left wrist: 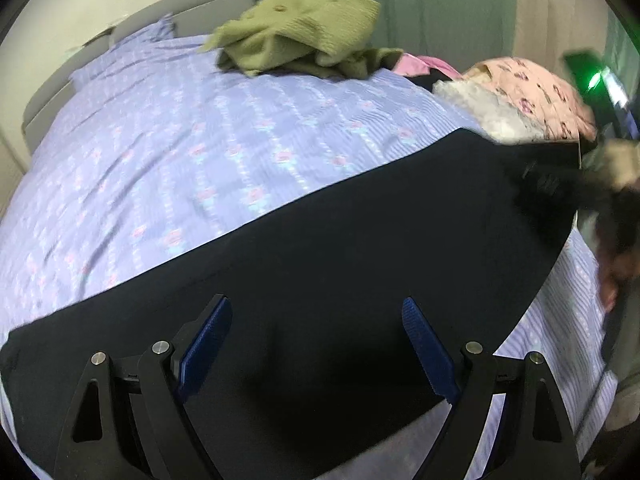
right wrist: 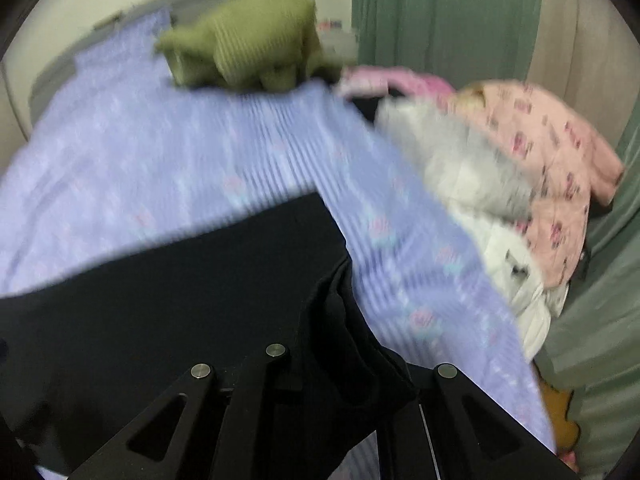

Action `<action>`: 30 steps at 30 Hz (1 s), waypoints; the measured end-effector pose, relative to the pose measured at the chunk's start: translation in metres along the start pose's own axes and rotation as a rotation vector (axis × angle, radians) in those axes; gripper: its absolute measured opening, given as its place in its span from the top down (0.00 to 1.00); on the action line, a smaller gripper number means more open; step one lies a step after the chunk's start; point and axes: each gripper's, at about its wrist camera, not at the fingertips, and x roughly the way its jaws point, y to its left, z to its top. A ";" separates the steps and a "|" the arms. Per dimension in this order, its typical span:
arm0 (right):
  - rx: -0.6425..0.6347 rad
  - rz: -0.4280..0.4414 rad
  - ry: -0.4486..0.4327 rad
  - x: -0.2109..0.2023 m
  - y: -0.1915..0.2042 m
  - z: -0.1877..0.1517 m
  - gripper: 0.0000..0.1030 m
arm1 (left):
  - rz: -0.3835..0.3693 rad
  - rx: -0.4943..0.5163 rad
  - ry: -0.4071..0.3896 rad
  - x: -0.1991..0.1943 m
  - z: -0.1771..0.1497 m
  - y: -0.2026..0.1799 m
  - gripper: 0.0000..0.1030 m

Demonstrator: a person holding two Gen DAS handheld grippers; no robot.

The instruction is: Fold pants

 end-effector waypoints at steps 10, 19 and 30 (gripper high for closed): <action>-0.337 0.028 -0.192 -0.128 0.139 0.036 0.92 | 0.133 -0.148 0.024 -0.102 -0.062 0.124 0.15; -0.567 0.179 -0.132 -0.171 0.331 -0.017 0.92 | 0.250 -0.296 0.047 -0.185 -0.140 0.243 0.15; -0.673 0.219 0.203 -0.082 0.487 -0.145 0.92 | 0.278 -0.365 0.113 -0.182 -0.216 0.333 0.15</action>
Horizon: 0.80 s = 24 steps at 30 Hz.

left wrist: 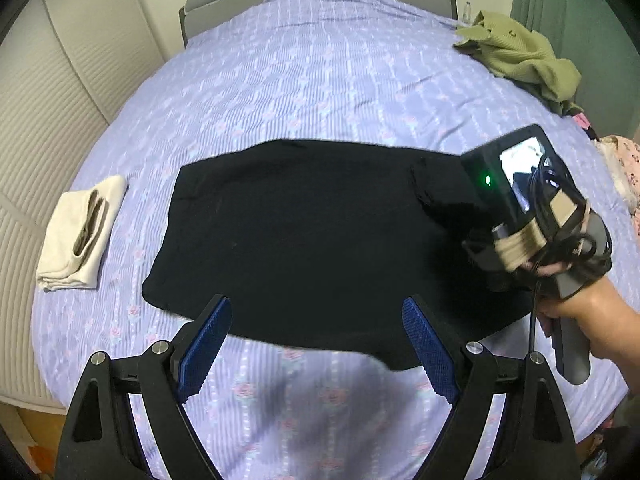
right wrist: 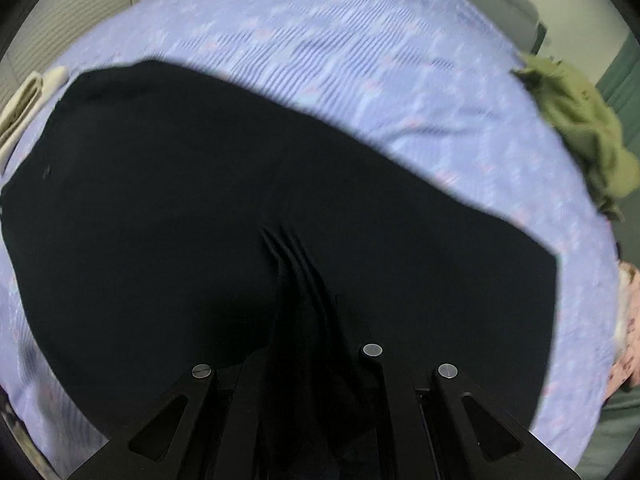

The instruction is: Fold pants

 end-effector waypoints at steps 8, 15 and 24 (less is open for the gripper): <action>0.092 0.002 0.041 0.010 0.001 -0.006 0.91 | -0.023 -0.010 -0.004 0.015 0.002 0.023 0.15; 0.130 0.013 0.024 -0.015 0.012 -0.004 0.47 | -0.040 -0.029 -0.008 0.024 0.014 0.052 0.13; 0.278 0.046 -0.030 -0.116 0.051 -0.004 0.30 | -0.069 -0.127 0.018 0.022 0.003 0.126 0.10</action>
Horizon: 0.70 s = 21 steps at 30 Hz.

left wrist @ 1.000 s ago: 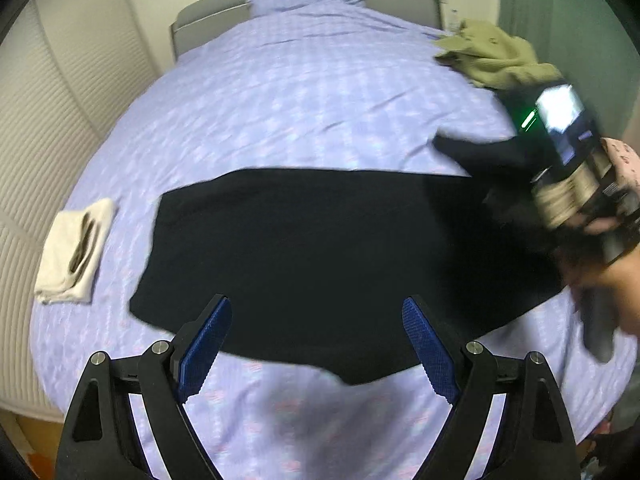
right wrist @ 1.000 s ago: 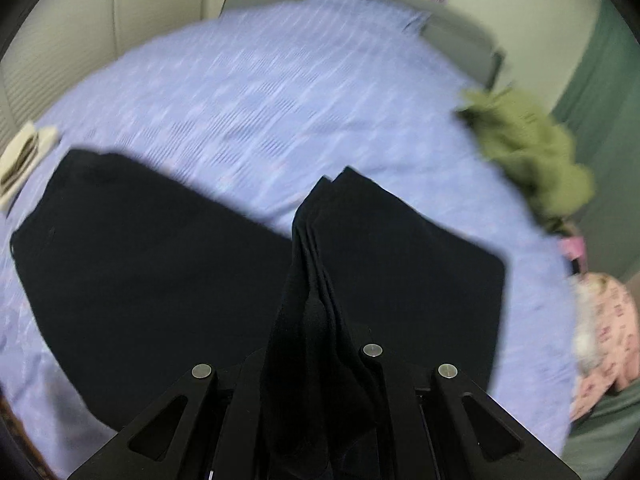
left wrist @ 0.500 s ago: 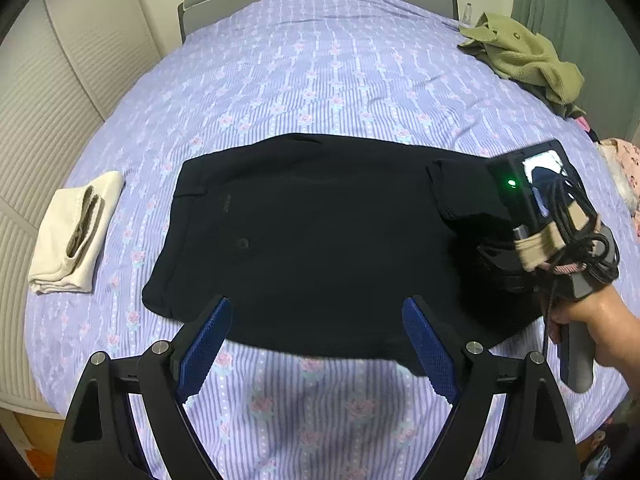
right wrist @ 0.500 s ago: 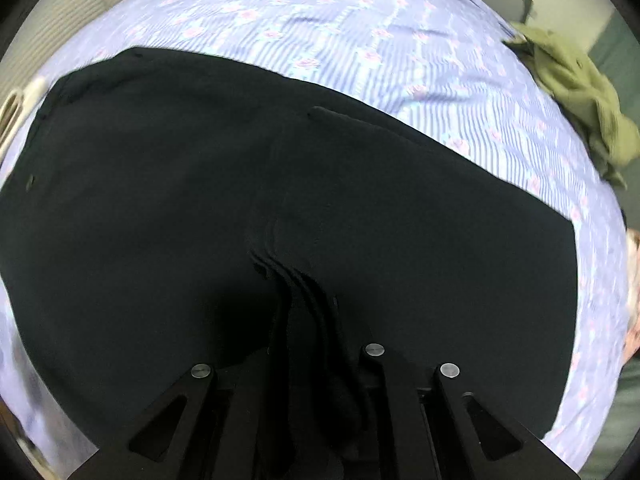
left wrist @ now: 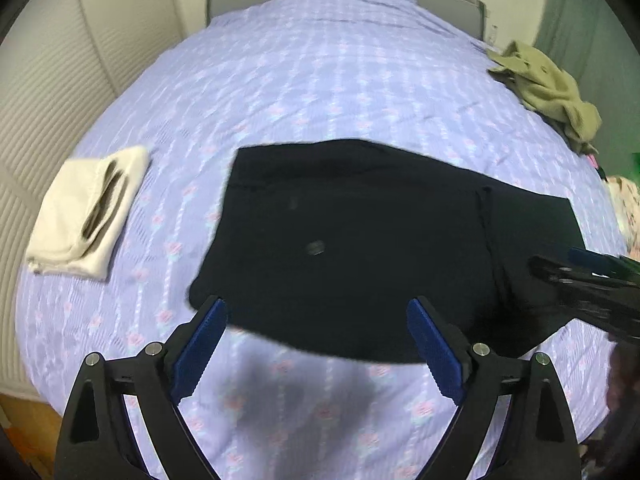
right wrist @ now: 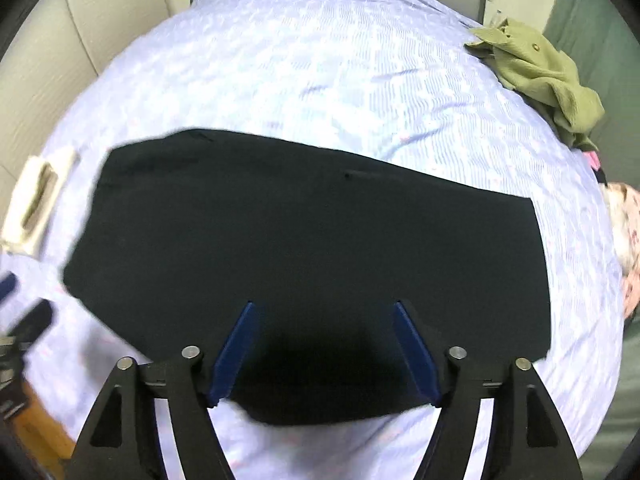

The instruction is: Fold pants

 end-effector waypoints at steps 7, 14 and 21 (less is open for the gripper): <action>-0.015 0.004 0.034 -0.021 0.055 0.007 0.30 | -0.033 -0.049 0.078 0.008 -0.014 0.073 0.10; -0.113 0.008 0.084 -0.008 0.124 0.022 0.30 | -0.287 -0.154 0.184 0.062 -0.015 0.136 0.11; -0.192 -0.024 0.147 0.026 0.171 0.024 0.30 | -0.538 -0.535 0.301 0.127 -0.035 0.180 0.12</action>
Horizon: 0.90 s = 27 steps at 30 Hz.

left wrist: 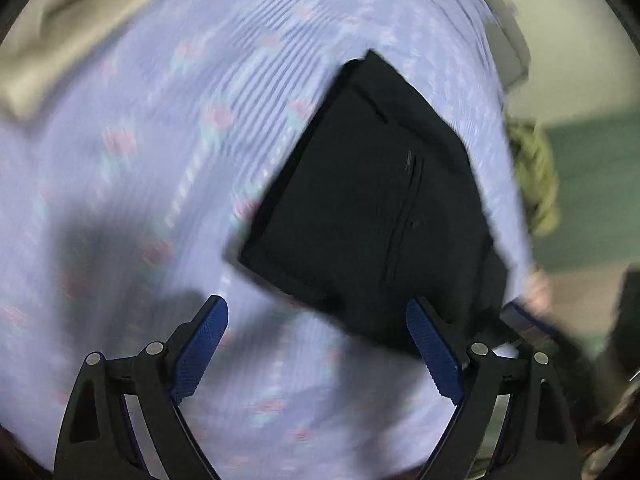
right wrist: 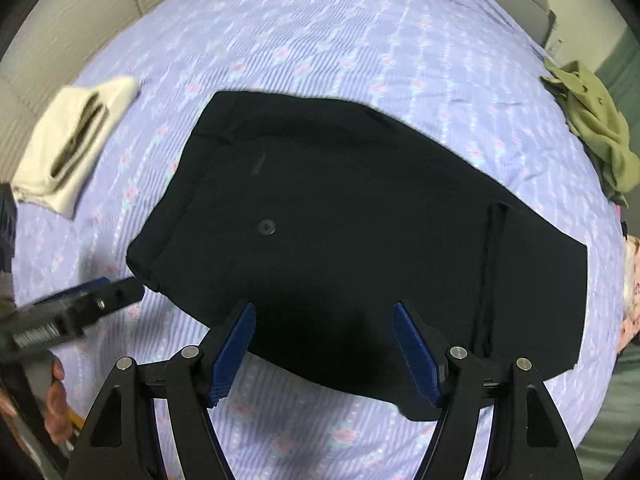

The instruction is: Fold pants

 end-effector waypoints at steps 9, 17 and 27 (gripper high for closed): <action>-0.063 -0.029 0.046 0.011 0.016 0.008 0.30 | -0.100 -0.234 -0.019 0.040 0.007 0.029 0.13; -0.016 0.000 0.058 0.011 0.005 0.016 0.30 | -0.229 -0.180 -0.106 0.028 0.024 0.004 0.23; 0.037 -0.016 0.063 0.018 -0.012 0.019 0.30 | -0.171 -0.168 -0.088 0.044 0.030 0.010 0.40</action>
